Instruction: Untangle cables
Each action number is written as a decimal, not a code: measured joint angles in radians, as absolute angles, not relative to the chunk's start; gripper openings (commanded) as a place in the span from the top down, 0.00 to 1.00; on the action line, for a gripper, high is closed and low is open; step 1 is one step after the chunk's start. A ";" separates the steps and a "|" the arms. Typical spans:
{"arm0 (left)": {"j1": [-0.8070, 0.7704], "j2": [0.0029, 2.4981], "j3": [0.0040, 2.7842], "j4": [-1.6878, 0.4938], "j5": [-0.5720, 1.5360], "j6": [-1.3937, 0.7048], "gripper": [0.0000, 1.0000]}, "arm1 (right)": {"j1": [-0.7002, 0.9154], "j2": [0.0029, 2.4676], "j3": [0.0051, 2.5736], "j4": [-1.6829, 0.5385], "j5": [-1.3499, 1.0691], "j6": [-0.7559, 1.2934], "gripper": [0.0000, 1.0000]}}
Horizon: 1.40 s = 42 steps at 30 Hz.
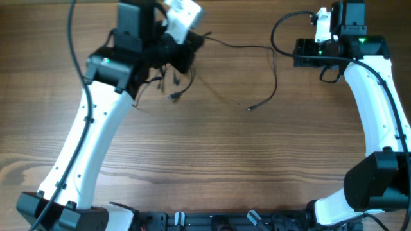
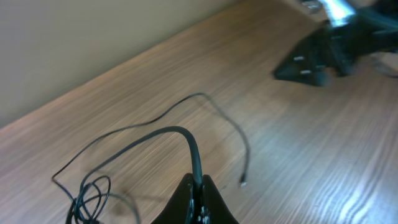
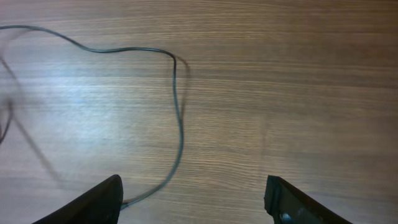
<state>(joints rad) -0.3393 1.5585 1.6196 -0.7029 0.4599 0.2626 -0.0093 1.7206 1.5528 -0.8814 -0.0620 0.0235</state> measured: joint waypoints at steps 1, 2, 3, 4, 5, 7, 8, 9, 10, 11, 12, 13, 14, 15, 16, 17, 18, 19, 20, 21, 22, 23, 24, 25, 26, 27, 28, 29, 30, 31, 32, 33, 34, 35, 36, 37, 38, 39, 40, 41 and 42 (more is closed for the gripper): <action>-0.359 1.559 1.620 -0.690 0.462 0.263 0.96 | -0.010 1.721 1.553 -0.882 -0.044 0.030 0.25; -0.374 1.559 1.620 -0.679 0.462 0.262 0.96 | -0.012 1.721 1.553 -0.882 -0.031 0.037 0.25; -0.390 1.559 1.620 -0.664 0.462 0.262 0.96 | -0.017 1.721 1.553 -0.882 -0.017 0.045 0.25; -0.402 1.559 1.620 -0.651 0.462 0.262 0.96 | -0.023 1.721 1.553 -0.882 -0.007 0.052 0.25; -0.409 1.559 1.620 -0.644 0.462 0.262 0.96 | -0.030 1.721 1.553 -0.882 0.000 0.057 0.24; -0.416 1.559 1.620 -0.625 0.461 0.256 0.96 | -0.049 1.721 1.553 -0.882 0.009 0.065 0.24; -0.416 1.559 1.620 -0.615 0.460 0.252 0.96 | -0.059 1.721 1.553 -0.882 0.009 0.068 0.24; -0.416 1.559 1.620 -0.603 0.458 0.248 0.96 | -0.070 1.721 1.553 -0.882 0.006 0.071 0.24; -0.416 1.559 1.620 -0.595 0.458 0.247 0.96 | -0.078 1.721 1.553 -0.881 -0.001 0.071 0.24; -0.416 1.559 1.620 -0.587 0.457 0.245 0.96 | -0.089 1.721 1.553 -0.878 -0.018 0.070 0.25; -0.416 1.559 1.620 -0.583 0.455 0.244 0.96 | -0.097 1.721 1.553 -0.874 -0.047 0.060 0.24; -0.416 1.559 1.620 -0.579 0.454 0.245 0.96 | -0.101 1.721 1.553 -0.870 -0.076 0.046 0.25; -0.414 1.559 1.620 -0.577 0.453 0.245 0.96 | -0.102 1.722 1.553 -0.868 -0.107 0.030 0.24; -0.411 1.559 1.620 -0.575 0.442 0.245 0.96 | -0.100 1.724 1.553 -0.866 -0.153 0.009 0.24; -0.406 1.559 1.620 -0.575 0.430 0.245 0.96 | -0.095 1.729 1.553 -0.864 -0.195 -0.010 0.24; -0.397 1.559 1.620 -0.575 0.411 0.244 0.96 | -0.089 1.735 1.553 -0.860 -0.225 -0.026 0.25; -0.385 1.559 1.620 -0.575 0.386 0.244 0.96 | -0.076 1.748 1.553 -0.857 -0.271 -0.048 0.25; -0.371 1.559 1.620 -0.576 0.357 0.244 0.96 | -0.066 1.758 1.553 -0.856 -0.294 -0.060 0.25; -0.359 1.559 1.620 -0.576 0.335 0.243 0.96 | -0.059 1.765 1.553 -0.856 -0.308 -0.067 0.26; -0.331 1.559 1.620 -0.577 0.292 0.241 0.96 | -0.035 1.786 1.553 -0.855 -0.345 -0.085 0.28; -0.317 1.559 1.620 -0.580 0.273 0.241 0.96 | -0.023 1.795 1.553 -0.855 -0.359 -0.091 0.29; -0.298 1.559 1.620 -0.584 0.258 0.241 0.96 | -0.010 1.803 1.553 -0.850 -0.370 -0.096 0.33; -0.272 1.559 1.620 -0.592 0.245 0.240 0.96 | 0.006 1.814 1.553 -0.842 -0.384 -0.097 0.38; -0.243 1.559 1.620 -0.603 0.232 0.240 0.96 | 0.025 1.826 1.553 -0.832 -0.394 -0.095 0.41; -0.212 1.559 1.620 -0.612 0.226 0.240 0.96 | 0.043 1.837 1.553 -0.821 -0.402 -0.092 0.41; -0.191 1.562 1.620 -0.621 0.223 0.240 0.96 | 0.059 1.845 1.552 -0.810 -0.408 -0.089 0.40; -0.162 1.566 1.620 -0.635 0.222 0.240 0.95 | 0.079 1.855 1.552 -0.795 -0.413 -0.078 0.34; -0.137 1.572 1.620 -0.647 0.226 0.240 0.95 | 0.099 1.862 1.552 -0.776 -0.419 -0.070 0.32; -0.115 1.583 1.620 -0.659 0.233 0.240 0.95 | 0.118 1.868 1.552 -0.763 -0.420 -0.058 0.33; -0.099 1.597 1.620 -0.671 0.237 0.240 0.95 | 0.133 1.873 1.552 -0.751 -0.422 -0.045 0.36; -0.090 1.609 1.620 -0.681 0.242 0.240 0.95 | 0.150 1.879 1.552 -0.731 -0.423 -0.031 0.37; -0.084 1.622 1.620 -0.690 0.246 0.240 0.94 | 0.167 1.884 1.552 -0.709 -0.423 -0.019 0.38; -0.081 1.644 1.620 -0.696 0.252 0.240 0.94 | 0.191 1.895 1.552 -0.686 -0.424 0.002 0.37; -0.080 1.660 1.620 -0.701 0.255 0.240 0.95 | 0.208 1.902 1.552 -0.673 -0.425 0.014 0.36; -0.080 1.684 1.620 -0.705 0.260 0.240 0.95 | 0.231 1.913 1.552 -0.651 -0.426 0.027 0.36; -0.081 1.702 1.620 -0.707 0.260 0.240 0.95 | 0.254 1.924 1.552 -0.627 -0.426 0.038 0.36; -0.083 1.724 1.620 -0.709 0.263 0.240 0.95 | 0.270 1.932 1.552 -0.608 -0.426 0.046 0.37; -0.084 1.744 1.620 -0.712 0.263 0.240 0.95 | 0.289 1.942 1.552 -0.589 -0.426 0.057 0.37; -0.084 1.758 1.620 -0.712 0.263 0.240 0.95 | 0.301 1.949 1.552 -0.578 -0.425 0.070 0.37; -0.085 1.769 1.620 -0.712 0.264 0.240 0.96 | 0.314 1.957 1.552 -0.567 -0.419 0.084 0.40; -0.085 1.784 1.620 -0.714 0.264 0.240 0.96 | 0.330 1.970 1.552 -0.554 -0.409 0.111 0.43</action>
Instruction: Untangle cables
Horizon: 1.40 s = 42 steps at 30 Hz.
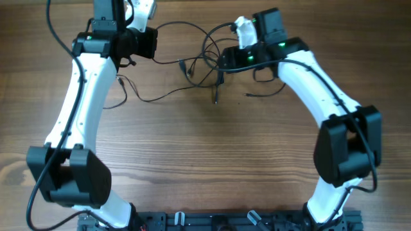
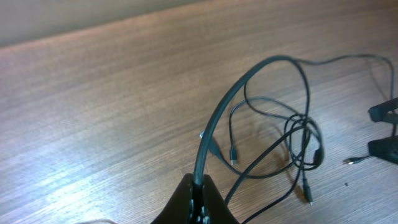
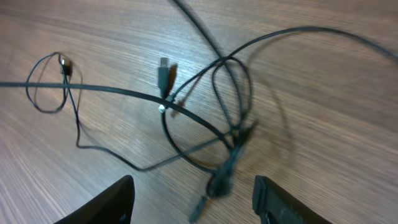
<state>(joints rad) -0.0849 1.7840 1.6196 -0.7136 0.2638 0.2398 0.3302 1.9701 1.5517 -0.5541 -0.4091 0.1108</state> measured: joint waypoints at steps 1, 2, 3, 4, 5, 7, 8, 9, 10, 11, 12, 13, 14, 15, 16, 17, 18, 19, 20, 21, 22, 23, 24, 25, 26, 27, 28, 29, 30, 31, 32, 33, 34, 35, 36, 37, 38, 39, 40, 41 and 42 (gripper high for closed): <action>-0.085 1.791 1.620 -0.714 0.264 0.240 0.95 | 0.338 1.979 1.552 -0.551 -0.399 0.123 0.43; -0.085 1.797 1.620 -0.714 0.263 0.240 0.96 | 0.345 1.991 1.552 -0.549 -0.386 0.144 0.44; -0.085 1.803 1.620 -0.715 0.263 0.240 0.96 | 0.349 1.998 1.552 -0.547 -0.374 0.157 0.44; -0.084 1.808 1.620 -0.717 0.264 0.240 0.96 | 0.353 2.009 1.552 -0.547 -0.358 0.175 0.44; -0.084 1.810 1.620 -0.718 0.263 0.240 0.95 | 0.354 2.015 1.552 -0.546 -0.346 0.186 0.44; -0.084 1.814 1.620 -0.722 0.263 0.240 0.96 | 0.354 2.026 1.551 -0.545 -0.312 0.207 0.45; -0.084 1.814 1.620 -0.722 0.262 0.240 0.95 | 0.354 2.028 1.551 -0.545 -0.302 0.215 0.47; -0.084 1.816 1.620 -0.722 0.262 0.240 0.96 | 0.354 2.030 1.551 -0.545 -0.289 0.225 0.47; -0.084 1.818 1.620 -0.722 0.260 0.240 0.96 | 0.354 2.030 1.551 -0.545 -0.282 0.233 0.47; -0.084 1.819 1.619 -0.722 0.259 0.240 0.95 | 0.354 2.030 1.551 -0.545 -0.272 0.239 0.47; -0.084 1.820 1.618 -0.720 0.259 0.240 0.96 | 0.354 2.030 1.551 -0.545 -0.259 0.249 0.48; -0.084 1.821 1.611 -0.717 0.259 0.240 0.96 | 0.354 2.030 1.551 -0.545 -0.255 0.252 0.48; -0.084 1.821 1.605 -0.712 0.259 0.240 0.96 | 0.354 2.030 1.551 -0.545 -0.249 0.258 0.48; -0.083 1.822 1.594 -0.706 0.259 0.240 0.96 | 0.354 2.030 1.551 -0.545 -0.245 0.265 0.48; -0.083 1.823 1.582 -0.701 0.259 0.240 0.96 | 0.354 2.030 1.551 -0.545 -0.241 0.269 0.48; -0.083 1.825 1.569 -0.697 0.259 0.240 0.96 | 0.354 2.030 1.551 -0.545 -0.234 0.273 0.49; -0.083 1.827 1.559 -0.690 0.259 0.240 0.96 | 0.354 2.030 1.551 -0.545 -0.227 0.279 0.49; -0.083 1.831 1.544 -0.682 0.259 0.240 0.96 | 0.354 2.030 1.551 -0.544 -0.215 0.287 0.49; -0.083 1.834 1.536 -0.676 0.259 0.240 0.96 | 0.354 2.030 1.551 -0.543 -0.206 0.292 0.51; -0.083 1.837 1.525 -0.670 0.259 0.240 0.96 | 0.354 2.032 1.551 -0.540 -0.199 0.295 0.53; -0.083 1.840 1.518 -0.669 0.259 0.240 0.96 | 0.354 2.034 1.551 -0.537 -0.193 0.297 0.55; -0.083 1.842 1.514 -0.669 0.259 0.240 0.96 | 0.354 2.039 1.551 -0.535 -0.187 0.302 0.55; -0.083 1.844 1.512 -0.669 0.259 0.240 0.96 | 0.354 2.043 1.551 -0.534 -0.184 0.305 0.55; -0.083 1.845 1.511 -0.669 0.259 0.240 0.96 | 0.354 2.049 1.551 -0.534 -0.180 0.307 0.55; -0.083 1.846 1.511 -0.666 0.259 0.240 0.96 | 0.354 2.053 1.551 -0.533 -0.178 0.309 0.54; -0.083 1.846 1.511 -0.665 0.259 0.240 0.96 | 0.354 2.055 1.551 -0.532 -0.177 0.311 0.53; -0.083 1.846 1.511 -0.665 0.259 0.240 0.96 | 0.354 2.056 1.551 -0.529 -0.175 0.312 0.54; -0.083 1.846 1.511 -0.665 0.259 0.240 0.96 | 0.354 2.057 1.551 -0.524 -0.175 0.313 0.54; -0.083 1.846 1.511 -0.665 0.259 0.240 0.96 | 0.354 2.057 1.551 -0.516 -0.174 0.314 0.54; -0.083 1.846 1.511 -0.665 0.259 0.240 0.96 | 0.354 2.057 1.551 -0.511 -0.174 0.314 0.54; -0.083 1.846 1.511 -0.665 0.259 0.240 0.96 | 0.354 2.057 1.551 -0.508 -0.174 0.314 0.54; -0.083 1.846 1.511 -0.665 0.259 0.240 0.96 | 0.354 2.057 1.551 -0.506 -0.174 0.314 0.54; -0.083 1.846 1.511 -0.665 0.259 0.240 0.96 | 0.354 2.057 1.551 -0.502 -0.174 0.314 0.54; -0.083 1.846 1.511 -0.665 0.259 0.240 0.96 | 0.354 2.058 1.551 -0.496 -0.174 0.314 0.53; -0.083 1.846 1.511 -0.665 0.259 0.240 0.96 | 0.354 2.059 1.551 -0.492 -0.174 0.314 0.53; -0.083 1.846 1.511 -0.665 0.259 0.240 0.96 | 0.354 2.060 1.551 -0.487 -0.174 0.314 0.53; -0.083 1.846 1.511 -0.665 0.259 0.240 0.96 | 0.354 2.062 1.551 -0.484 -0.174 0.314 0.53; -0.083 1.846 1.511 -0.666 0.259 0.240 0.96 | 0.354 2.066 1.551 -0.481 -0.174 0.314 0.53; -0.083 1.846 1.511 -0.666 0.259 0.240 0.96 | 0.354 2.072 1.551 -0.476 -0.173 0.314 0.53; -0.083 1.846 1.511 -0.667 0.259 0.240 0.96 | 0.354 2.078 1.551 -0.472 -0.173 0.314 0.53; -0.083 1.846 1.511 -0.668 0.259 0.240 0.96 | 0.354 2.085 1.551 -0.470 -0.171 0.314 0.53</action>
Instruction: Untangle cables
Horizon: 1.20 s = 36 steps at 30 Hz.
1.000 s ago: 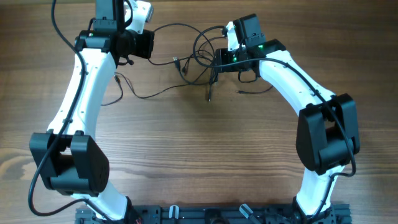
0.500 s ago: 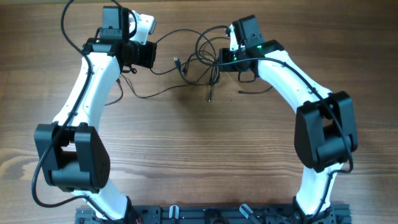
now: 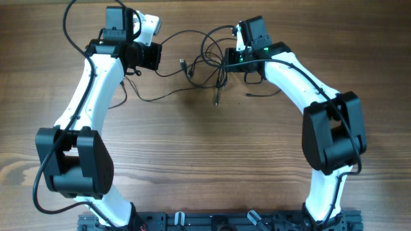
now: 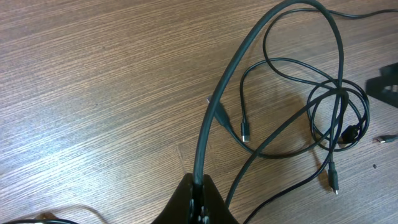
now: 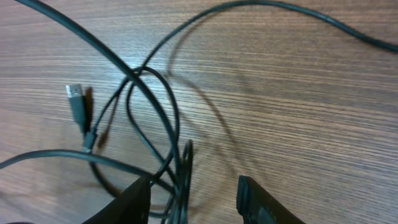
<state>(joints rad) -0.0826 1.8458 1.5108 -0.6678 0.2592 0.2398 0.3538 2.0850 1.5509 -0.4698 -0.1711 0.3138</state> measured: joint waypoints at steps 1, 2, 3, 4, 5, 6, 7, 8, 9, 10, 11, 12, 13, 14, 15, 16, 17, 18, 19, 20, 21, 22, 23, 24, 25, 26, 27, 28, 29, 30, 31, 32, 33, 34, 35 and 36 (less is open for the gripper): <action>-0.083 1.846 1.511 -0.670 0.259 0.240 0.96 | 0.354 2.093 1.551 -0.464 -0.170 0.314 0.53; -0.083 1.846 1.511 -0.673 0.259 0.240 0.96 | 0.354 2.101 1.551 -0.462 -0.170 0.314 0.53; -0.083 1.846 1.511 -0.673 0.259 0.240 0.96 | 0.354 2.110 1.551 -0.461 -0.170 0.314 0.53; -0.083 1.846 1.511 -0.674 0.259 0.240 0.96 | 0.354 2.122 1.551 -0.461 -0.170 0.314 0.55; -0.083 1.846 1.511 -0.674 0.259 0.240 0.96 | 0.354 2.127 1.551 -0.461 -0.170 0.314 0.55; -0.083 1.846 1.511 -0.674 0.259 0.240 0.96 | 0.354 2.130 1.551 -0.462 -0.170 0.314 0.56; -0.083 1.846 1.511 -0.675 0.259 0.240 0.96 | 0.354 2.130 1.551 -0.461 -0.170 0.314 0.57; -0.083 1.846 1.511 -0.675 0.259 0.240 0.96 | 0.354 2.130 1.551 -0.460 -0.170 0.314 0.59; -0.083 1.846 1.511 -0.675 0.259 0.240 0.96 | 0.354 2.130 1.551 -0.455 -0.170 0.314 0.59; -0.083 1.846 1.511 -0.675 0.259 0.240 0.96 | 0.354 2.130 1.551 -0.454 -0.170 0.314 0.61; -0.083 1.846 1.511 -0.675 0.259 0.240 0.96 | 0.354 2.130 1.551 -0.455 -0.170 0.314 0.63; -0.083 1.846 1.511 -0.675 0.259 0.240 0.96 | 0.354 2.130 1.551 -0.454 -0.170 0.314 0.65; -0.083 1.846 1.511 -0.677 0.259 0.240 0.96 | 0.354 2.130 1.551 -0.454 -0.170 0.314 0.65; -0.083 1.846 1.511 -0.677 0.259 0.240 0.96 | 0.354 2.130 1.551 -0.454 -0.170 0.315 0.65; -0.083 1.846 1.511 -0.677 0.259 0.240 0.96 | 0.354 2.130 1.551 -0.454 -0.170 0.314 0.65; -0.083 1.846 1.511 -0.678 0.259 0.240 0.96 | 0.354 2.130 1.551 -0.454 -0.170 0.314 0.65; -0.083 1.846 1.511 -0.680 0.259 0.240 0.96 | 0.354 2.130 1.551 -0.454 -0.170 0.314 0.65; -0.083 1.846 1.511 -0.683 0.259 0.240 0.96 | 0.354 2.130 1.551 -0.454 -0.170 0.314 0.66; -0.083 1.846 1.511 -0.687 0.259 0.240 0.96 | 0.354 2.130 1.551 -0.455 -0.170 0.314 0.66; -0.083 1.846 1.511 -0.690 0.259 0.240 0.96 | 0.354 2.130 1.551 -0.455 -0.170 0.314 0.66; -0.083 1.846 1.511 -0.693 0.259 0.240 0.96 | 0.354 2.130 1.551 -0.455 -0.170 0.314 0.66; -0.083 1.846 1.511 -0.693 0.259 0.240 0.96 | 0.354 2.130 1.551 -0.455 -0.170 0.314 0.66; -0.083 1.846 1.511 -0.693 0.259 0.240 0.96 | 0.354 2.130 1.551 -0.454 -0.170 0.314 0.66; -0.083 1.846 1.511 -0.694 0.259 0.240 0.96 | 0.354 2.130 1.547 -0.449 -0.170 0.314 0.70; -0.083 1.846 1.511 -0.696 0.259 0.240 0.96 | 0.354 2.130 1.544 -0.446 -0.170 0.314 0.72; -0.083 1.846 1.511 -0.696 0.259 0.240 0.96 | 0.354 2.130 1.540 -0.442 -0.170 0.316 0.74; -0.083 1.846 1.511 -0.696 0.259 0.240 0.96 | 0.354 2.130 1.535 -0.437 -0.170 0.317 0.77; -0.083 1.846 1.511 -0.696 0.259 0.240 0.96 | 0.354 2.130 1.530 -0.434 -0.171 0.317 0.82; -0.083 1.846 1.511 -0.696 0.259 0.240 0.96 | 0.354 2.130 1.526 -0.432 -0.171 0.318 0.90; -0.083 1.846 1.511 -0.696 0.259 0.240 0.96 | 0.354 2.130 1.524 -0.432 -0.172 0.314 0.95; -0.083 1.846 1.511 -0.696 0.259 0.240 0.96 | 0.354 2.130 1.522 -0.432 -0.175 0.321 0.95; -0.083 1.846 1.511 -0.696 0.259 0.240 0.96 | 0.354 2.130 1.522 -0.431 -0.175 0.321 0.95; -0.083 1.846 1.511 -0.696 0.259 0.240 0.96 | 0.354 2.130 1.520 -0.429 -0.176 0.324 0.96; -0.083 1.846 1.511 -0.696 0.259 0.240 0.96 | 0.354 2.130 1.520 -0.429 -0.176 0.326 0.96; -0.083 1.846 1.511 -0.696 0.259 0.240 0.96 | 0.354 2.130 1.520 -0.428 -0.179 0.329 0.95; -0.083 1.846 1.511 -0.696 0.259 0.240 0.96 | 0.354 2.130 1.520 -0.427 -0.183 0.329 0.95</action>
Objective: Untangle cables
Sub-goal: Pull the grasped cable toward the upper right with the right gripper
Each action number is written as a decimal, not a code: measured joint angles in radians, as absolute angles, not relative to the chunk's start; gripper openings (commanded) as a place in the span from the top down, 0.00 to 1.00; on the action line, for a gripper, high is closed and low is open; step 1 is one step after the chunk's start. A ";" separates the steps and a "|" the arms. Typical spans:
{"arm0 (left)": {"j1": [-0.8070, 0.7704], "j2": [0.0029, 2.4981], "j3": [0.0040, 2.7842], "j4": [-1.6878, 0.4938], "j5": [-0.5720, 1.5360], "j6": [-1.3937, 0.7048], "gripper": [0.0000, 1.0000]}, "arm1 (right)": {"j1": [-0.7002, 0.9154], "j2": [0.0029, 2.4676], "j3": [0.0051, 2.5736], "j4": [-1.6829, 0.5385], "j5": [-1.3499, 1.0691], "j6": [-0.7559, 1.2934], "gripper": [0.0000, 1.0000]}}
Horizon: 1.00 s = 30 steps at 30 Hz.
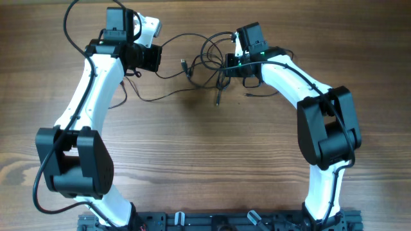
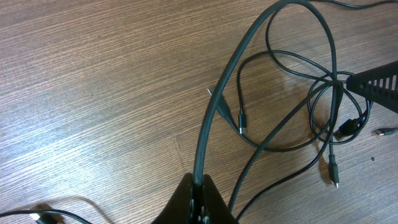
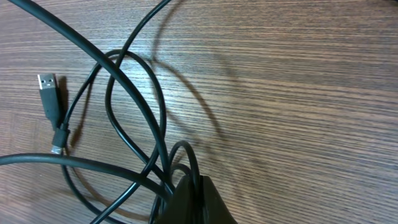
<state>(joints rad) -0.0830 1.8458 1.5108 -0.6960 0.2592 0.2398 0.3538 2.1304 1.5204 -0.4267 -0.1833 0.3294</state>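
A tangle of thin black cables (image 1: 205, 58) lies at the back middle of the wooden table. My left gripper (image 2: 198, 185) is shut on a thick black cable (image 2: 224, 106) that arches up and over into the tangle. My right gripper (image 3: 189, 186) is shut on a loop of the black cables (image 3: 134, 106) at the tangle's right side (image 1: 226, 64). A USB plug (image 3: 48, 87) lies loose on the table left of that loop. Another plug end (image 2: 333, 174) hangs out of the tangle toward the front.
A thin cable (image 1: 151, 96) trails leftward across the table under the left arm (image 1: 96, 83). A small loose connector (image 1: 250, 95) lies right of the tangle. The right arm (image 1: 302, 77) curves round the table's right side.
My right gripper, open over the tangle before, is now shut on a loop of the cables. The left gripper still holds its cable in about the same place.
At first my left gripper held a cable at the back left with the bundle near it, and the right gripper stood open at the far right. Then the tangle lay mid-table with the open right gripper above it. It came lower, and now grips a loop.
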 measured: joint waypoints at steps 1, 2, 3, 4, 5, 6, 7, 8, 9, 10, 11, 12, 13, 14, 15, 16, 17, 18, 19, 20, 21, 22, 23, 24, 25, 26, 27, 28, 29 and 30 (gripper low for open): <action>-0.083 1.846 1.511 -0.696 0.259 0.240 0.96 | 0.354 2.130 1.520 -0.425 -0.187 0.329 0.95; -0.083 1.846 1.511 -0.696 0.259 0.240 0.96 | 0.354 2.130 1.520 -0.425 -0.188 0.329 0.95; -0.083 1.846 1.511 -0.696 0.260 0.240 0.96 | 0.353 2.128 1.520 -0.425 -0.191 0.329 0.95; -0.083 1.846 1.511 -0.696 0.261 0.240 0.96 | 0.352 2.125 1.520 -0.426 -0.191 0.329 0.96; -0.083 1.846 1.511 -0.696 0.264 0.240 0.96 | 0.352 2.119 1.520 -0.429 -0.193 0.329 0.96; -0.083 1.846 1.511 -0.696 0.268 0.240 0.96 | 0.351 2.105 1.520 -0.433 -0.195 0.329 0.96; -0.083 1.846 1.511 -0.696 0.271 0.240 0.96 | 0.349 2.088 1.520 -0.435 -0.199 0.329 0.95; -0.083 1.846 1.511 -0.695 0.276 0.240 0.96 | 0.345 2.060 1.520 -0.440 -0.204 0.330 0.95; -0.083 1.846 1.511 -0.695 0.279 0.240 0.96 | 0.342 2.029 1.521 -0.442 -0.211 0.333 0.95; -0.083 1.846 1.511 -0.692 0.286 0.240 0.96 | 0.336 1.987 1.521 -0.445 -0.223 0.340 0.96; -0.083 1.846 1.511 -0.689 0.290 0.240 0.96 | 0.329 1.934 1.521 -0.444 -0.236 0.346 0.95; -0.083 1.846 1.511 -0.686 0.296 0.240 0.96 | 0.324 1.891 1.522 -0.444 -0.244 0.348 0.95; -0.083 1.846 1.511 -0.681 0.303 0.240 0.96 | 0.318 1.840 1.527 -0.444 -0.252 0.352 0.96; -0.083 1.846 1.511 -0.679 0.311 0.240 0.96 | 0.315 1.800 1.531 -0.443 -0.255 0.355 0.95; -0.083 1.846 1.511 -0.676 0.318 0.240 0.96 | 0.312 1.763 1.538 -0.442 -0.260 0.356 0.96; -0.083 1.846 1.511 -0.674 0.326 0.240 0.95 | 0.310 1.720 1.546 -0.440 -0.266 0.357 0.96; -0.083 1.846 1.511 -0.673 0.332 0.240 0.95 | 0.311 1.681 1.553 -0.439 -0.273 0.359 0.96; -0.083 1.846 1.511 -0.673 0.337 0.240 0.95 | 0.311 1.659 1.557 -0.437 -0.279 0.360 0.96; -0.083 1.846 1.511 -0.673 0.340 0.240 0.95 | 0.311 1.641 1.560 -0.437 -0.285 0.361 0.96; -0.083 1.846 1.511 -0.673 0.342 0.240 0.94 | 0.311 1.625 1.563 -0.435 -0.290 0.362 0.96; -0.083 1.846 1.510 -0.671 0.343 0.240 0.94 | 0.311 1.618 1.566 -0.440 -0.294 0.363 0.96; -0.083 1.846 1.506 -0.665 0.344 0.240 0.93 | 0.311 1.617 1.568 -0.452 -0.302 0.363 0.95; -0.083 1.846 1.502 -0.659 0.345 0.240 0.93 | 0.311 1.617 1.568 -0.466 -0.315 0.363 0.95; -0.083 1.846 1.494 -0.654 0.346 0.240 0.93 | 0.311 1.620 1.567 -0.493 -0.334 0.362 0.96; -0.083 1.846 1.487 -0.652 0.347 0.240 0.93 | 0.311 1.620 1.564 -0.506 -0.345 0.363 0.96; -0.083 1.846 1.475 -0.650 0.347 0.240 0.93 | 0.311 1.621 1.563 -0.516 -0.353 0.363 0.96; -0.083 1.846 1.465 -0.648 0.347 0.240 0.94 | 0.311 1.621 1.562 -0.516 -0.355 0.365 0.96; -0.083 1.846 1.455 -0.643 0.347 0.240 0.95 | 0.311 1.621 1.562 -0.514 -0.355 0.369 0.95; -0.083 1.846 1.436 -0.628 0.346 0.240 0.95 | 0.311 1.621 1.562 -0.513 -0.355 0.371 0.96; -0.083 1.846 1.420 -0.614 0.345 0.239 0.95 | 0.306 1.621 1.562 -0.516 -0.356 0.374 0.95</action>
<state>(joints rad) -0.0826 1.8462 1.4200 -0.6136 0.3454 0.2394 0.3061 1.6215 1.5623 -0.5156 -0.3557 0.3737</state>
